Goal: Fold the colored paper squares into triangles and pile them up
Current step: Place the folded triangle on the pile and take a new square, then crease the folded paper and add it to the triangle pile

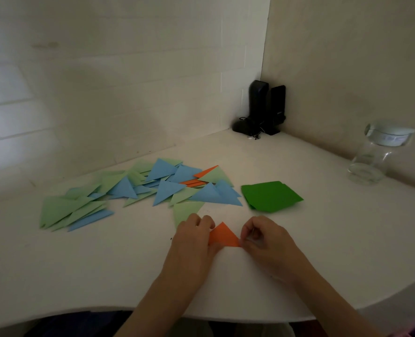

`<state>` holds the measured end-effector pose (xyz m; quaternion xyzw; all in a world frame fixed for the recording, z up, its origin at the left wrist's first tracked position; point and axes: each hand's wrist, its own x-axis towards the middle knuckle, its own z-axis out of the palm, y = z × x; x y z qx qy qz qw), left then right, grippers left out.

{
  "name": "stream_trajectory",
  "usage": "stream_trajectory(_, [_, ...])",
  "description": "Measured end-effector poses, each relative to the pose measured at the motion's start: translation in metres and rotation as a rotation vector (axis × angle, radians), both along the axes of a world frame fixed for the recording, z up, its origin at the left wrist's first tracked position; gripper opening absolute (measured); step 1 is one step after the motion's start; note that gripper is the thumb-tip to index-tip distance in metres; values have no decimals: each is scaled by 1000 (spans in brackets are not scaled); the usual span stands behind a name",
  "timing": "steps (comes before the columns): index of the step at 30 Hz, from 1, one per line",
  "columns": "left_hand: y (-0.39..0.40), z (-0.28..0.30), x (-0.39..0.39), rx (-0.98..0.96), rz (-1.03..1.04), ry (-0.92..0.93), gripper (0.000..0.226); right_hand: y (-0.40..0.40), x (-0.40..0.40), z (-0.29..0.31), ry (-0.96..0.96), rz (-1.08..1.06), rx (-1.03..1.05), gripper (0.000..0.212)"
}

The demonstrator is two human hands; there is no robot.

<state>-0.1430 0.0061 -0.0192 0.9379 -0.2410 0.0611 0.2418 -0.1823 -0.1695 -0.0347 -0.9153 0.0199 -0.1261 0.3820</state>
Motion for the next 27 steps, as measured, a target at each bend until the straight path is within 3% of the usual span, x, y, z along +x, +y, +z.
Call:
stream_trajectory(5, [-2,2,7,-92,14,112,28,0,-1,-1,-20,11,-4,30])
stream_trajectory(10, [-1,-3,6,-199,0,90,7,-1,-4,1,-65,22,14,24])
stream_trajectory(14, [8,-5,12,-239,51,43,8,-8,-3,8,-149,-66,95,20])
stream_trajectory(18, [27,2,39,-299,155,31,11,-37,13,7,-298,-231,-165,29])
stream_trajectory(22, [40,-1,62,-283,228,7,11,-52,29,7,-188,-260,-338,34])
stream_trajectory(27, [42,-11,76,-230,254,-71,18,-52,38,2,-136,-230,-368,21])
